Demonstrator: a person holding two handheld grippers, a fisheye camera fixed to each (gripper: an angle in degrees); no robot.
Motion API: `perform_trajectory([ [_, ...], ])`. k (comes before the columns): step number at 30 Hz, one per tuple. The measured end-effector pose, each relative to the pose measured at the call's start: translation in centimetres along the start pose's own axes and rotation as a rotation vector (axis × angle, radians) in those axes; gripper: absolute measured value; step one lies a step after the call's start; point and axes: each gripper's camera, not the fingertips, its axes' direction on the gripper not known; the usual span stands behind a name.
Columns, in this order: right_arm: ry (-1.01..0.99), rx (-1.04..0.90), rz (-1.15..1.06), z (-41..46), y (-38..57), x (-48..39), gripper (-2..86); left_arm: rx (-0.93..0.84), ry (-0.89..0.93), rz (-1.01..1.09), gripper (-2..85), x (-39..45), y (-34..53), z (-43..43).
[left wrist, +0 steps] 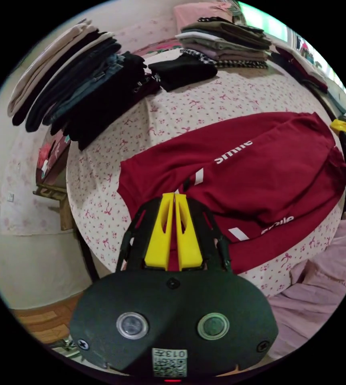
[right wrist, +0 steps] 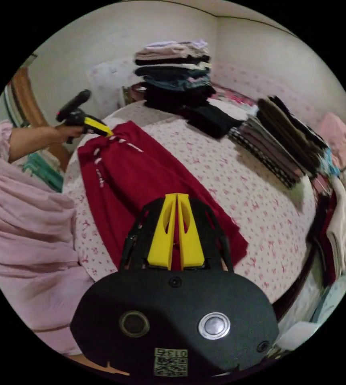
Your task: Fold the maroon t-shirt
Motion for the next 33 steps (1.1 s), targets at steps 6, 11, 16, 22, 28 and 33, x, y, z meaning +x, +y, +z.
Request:
perform_trajectory([
  [6, -0.246, 0.020, -0.328, 5.7, -9.1, -12.7, 0.3, -0.101, -0.067, 0.081, -0.3, 0.0, -1.6, 3.5],
  [11, -0.231, -0.055, -0.421, 11.6, -13.4, -18.7, 0.9, -0.058, -0.025, 0.121, -0.3, -1.9, -1.3, 4.1],
  [16, -0.250, -0.172, -0.435, 17.3, -14.5, -20.4, 1.1, -0.027, 0.016, 0.169, -0.3, -3.8, -1.0, 4.5],
  [22, -0.327, -0.200, -0.498, 18.6, -14.5, -19.8, 0.9, -0.010, 0.074, 0.202, -0.2, -7.0, -0.6, 5.3],
  [28, -0.402, -0.045, -0.419, 16.1, -18.9, -17.9, 0.6, 0.104, 0.110, -0.046, 0.9, -12.6, 3.3, 3.2],
  [33, -0.386, 0.026, -0.333, 18.0, -24.4, -15.2, 1.8, 0.119, 0.219, -0.286, 6.2, -17.3, 10.2, 3.0],
])
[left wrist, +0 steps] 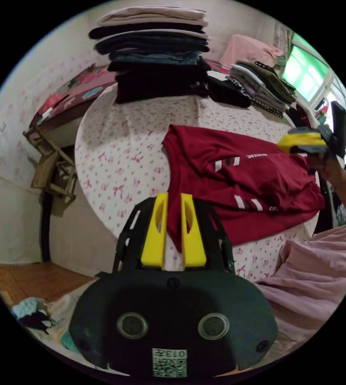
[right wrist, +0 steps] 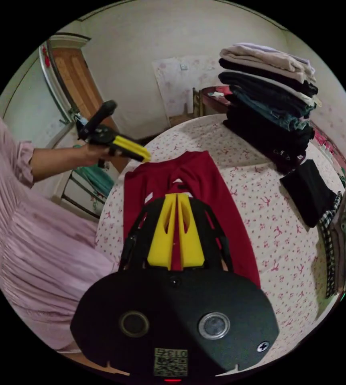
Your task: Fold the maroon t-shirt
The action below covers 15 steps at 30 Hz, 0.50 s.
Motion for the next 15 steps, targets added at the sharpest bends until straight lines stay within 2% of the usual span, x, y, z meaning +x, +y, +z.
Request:
perform_trajectory([
  [5, -0.011, -0.032, 0.073, 4.1, -6.0, 5.7, 5.5, -0.059, 0.072, -0.119, 9.3, -3.3, 4.9, 0.3],
  [10, 0.007, -0.182, 0.065, 11.2, -12.3, 9.6, 9.3, -0.086, 0.111, -0.114, 10.4, -3.8, 5.7, 1.7],
  [15, 0.033, -0.300, 0.084, 16.2, -14.3, 11.8, 8.9, -0.082, 0.085, -0.104, 6.2, -4.6, 5.5, 2.6],
])
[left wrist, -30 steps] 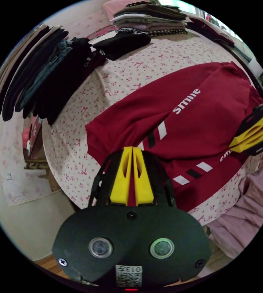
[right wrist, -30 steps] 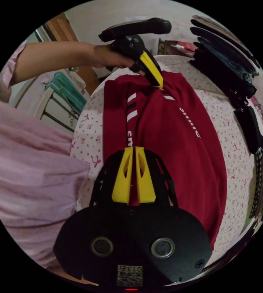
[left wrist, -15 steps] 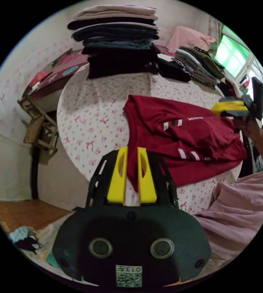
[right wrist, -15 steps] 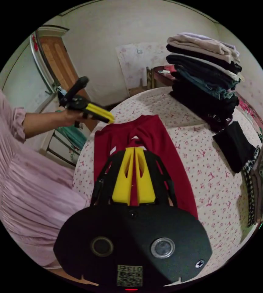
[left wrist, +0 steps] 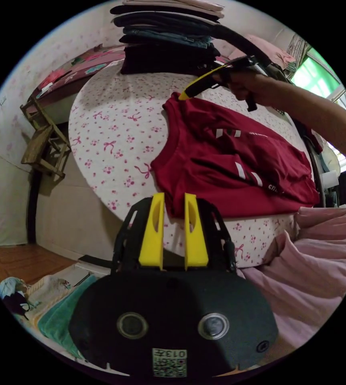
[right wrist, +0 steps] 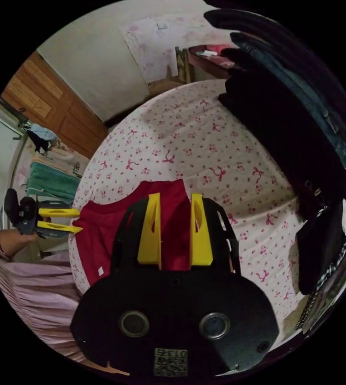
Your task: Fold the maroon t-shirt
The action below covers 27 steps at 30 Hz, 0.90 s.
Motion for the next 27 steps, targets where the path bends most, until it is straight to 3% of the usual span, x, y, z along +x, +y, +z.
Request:
perform_trajectory([
  [6, 0.016, -0.086, -0.032, 1.5, 0.6, 0.9, 1.9, 0.028, 0.072, 0.018, 1.4, -1.3, 0.2, -0.5],
  [13, -0.087, 0.139, -0.029, -6.6, 8.5, 3.8, 1.2, 0.175, 0.270, 0.182, 0.7, 0.4, 0.2, -6.4],
  [18, -0.079, 0.302, 0.027, -14.2, 21.9, 7.1, 1.1, 0.257, 0.379, 0.389, 0.7, 7.0, -0.5, -8.3],
  [27, -0.060, 0.403, 0.290, -18.4, 47.6, 14.2, 1.3, 0.157, 0.526, 0.723, 0.6, 24.6, -2.8, -4.2],
])
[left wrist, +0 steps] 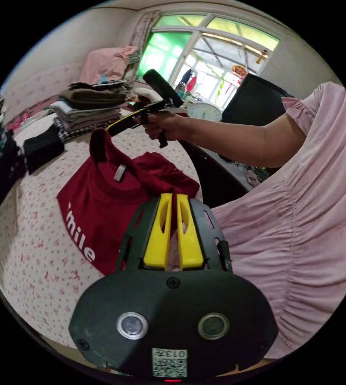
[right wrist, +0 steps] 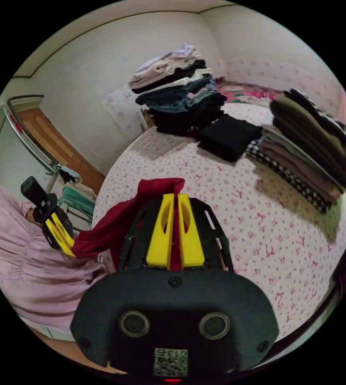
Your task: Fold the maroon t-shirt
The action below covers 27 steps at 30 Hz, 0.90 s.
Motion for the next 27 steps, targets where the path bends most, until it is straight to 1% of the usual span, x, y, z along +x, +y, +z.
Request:
perform_trajectory([
  [2, -0.007, 0.004, 0.049, -1.4, 3.3, 2.4, 1.4, -0.046, 0.041, 0.037, 0.6, 1.5, -2.2, 3.7],
  [6, -0.012, 0.006, 0.139, -3.8, 9.7, 7.4, 1.5, -0.085, 0.079, 0.063, 0.7, 3.2, -4.6, 8.4],
  [12, -0.047, -0.001, 0.147, -6.4, 15.8, 11.7, 1.5, -0.189, 0.081, 0.088, 0.7, 5.2, -6.9, 14.5],
  [21, -0.081, 0.020, 0.168, -9.6, 22.1, 14.8, 2.1, -0.264, 0.063, 0.133, 1.1, 7.4, -9.1, 19.2],
  [23, -0.082, 0.011, 0.190, -10.1, 23.3, 15.3, 2.3, -0.304, 0.045, 0.144, 1.5, 7.8, -9.4, 21.4],
  [26, -0.062, 0.027, 0.237, -11.7, 25.7, 15.7, 2.8, -0.354, 0.016, 0.171, 3.0, 8.5, -9.6, 24.2],
  [27, -0.020, 0.038, 0.264, -12.7, 26.7, 15.6, 3.2, -0.360, 0.013, 0.166, 3.6, 8.6, -9.6, 24.7],
])
